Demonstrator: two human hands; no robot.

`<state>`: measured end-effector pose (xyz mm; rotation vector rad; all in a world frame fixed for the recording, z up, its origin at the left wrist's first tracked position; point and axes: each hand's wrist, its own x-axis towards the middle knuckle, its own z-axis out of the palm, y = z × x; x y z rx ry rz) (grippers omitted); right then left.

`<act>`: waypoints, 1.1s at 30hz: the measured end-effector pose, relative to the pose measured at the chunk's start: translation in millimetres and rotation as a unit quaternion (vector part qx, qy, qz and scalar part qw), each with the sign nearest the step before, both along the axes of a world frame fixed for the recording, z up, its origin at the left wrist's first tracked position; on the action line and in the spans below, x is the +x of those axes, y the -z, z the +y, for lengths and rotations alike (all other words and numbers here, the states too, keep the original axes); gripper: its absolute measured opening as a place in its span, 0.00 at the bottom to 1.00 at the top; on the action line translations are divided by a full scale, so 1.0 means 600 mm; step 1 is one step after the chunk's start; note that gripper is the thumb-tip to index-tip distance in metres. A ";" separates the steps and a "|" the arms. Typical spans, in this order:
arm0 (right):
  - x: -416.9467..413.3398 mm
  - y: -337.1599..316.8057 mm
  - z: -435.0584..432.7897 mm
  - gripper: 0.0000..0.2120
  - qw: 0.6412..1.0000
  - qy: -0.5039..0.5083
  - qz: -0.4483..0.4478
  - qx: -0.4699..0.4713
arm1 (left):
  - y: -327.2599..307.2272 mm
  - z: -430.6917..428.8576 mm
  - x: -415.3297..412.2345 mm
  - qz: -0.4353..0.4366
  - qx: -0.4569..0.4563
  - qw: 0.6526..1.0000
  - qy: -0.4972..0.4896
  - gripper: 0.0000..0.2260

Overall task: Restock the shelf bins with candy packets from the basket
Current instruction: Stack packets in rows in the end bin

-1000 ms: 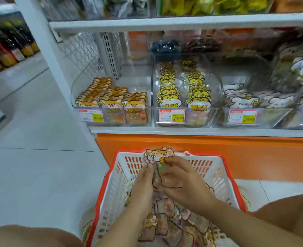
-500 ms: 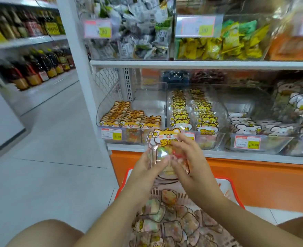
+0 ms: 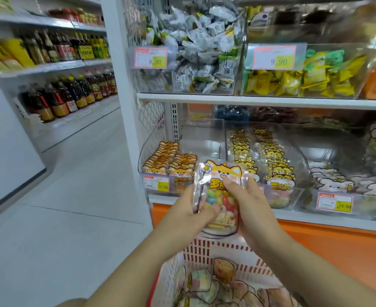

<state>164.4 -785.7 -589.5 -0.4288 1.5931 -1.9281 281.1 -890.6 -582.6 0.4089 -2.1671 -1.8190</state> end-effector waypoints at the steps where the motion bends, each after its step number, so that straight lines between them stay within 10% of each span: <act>1: -0.012 -0.016 -0.007 0.27 0.999 -0.021 0.004 -0.028 | -0.009 -0.022 -0.006 0.005 -0.016 1.000 0.004 0.24; 5: -0.068 -0.094 -0.029 0.19 0.977 -0.123 0.173 0.003 | -0.037 -0.122 -0.037 0.024 -0.085 0.996 0.003 0.27; 10: -0.117 -0.161 -0.089 0.21 0.845 -0.154 0.472 0.198 | -0.054 -0.205 -0.099 0.049 -0.132 0.990 -0.009 0.26; 15: -0.145 -0.152 -0.161 0.21 0.767 -0.087 0.591 0.233 | -0.052 -0.258 -0.165 0.054 -0.179 0.981 -0.055 0.22; 33: -0.235 -0.097 -0.257 0.19 0.694 -0.080 0.619 0.358 | 0.034 -0.346 -0.200 -0.122 -0.450 0.870 -0.161 0.22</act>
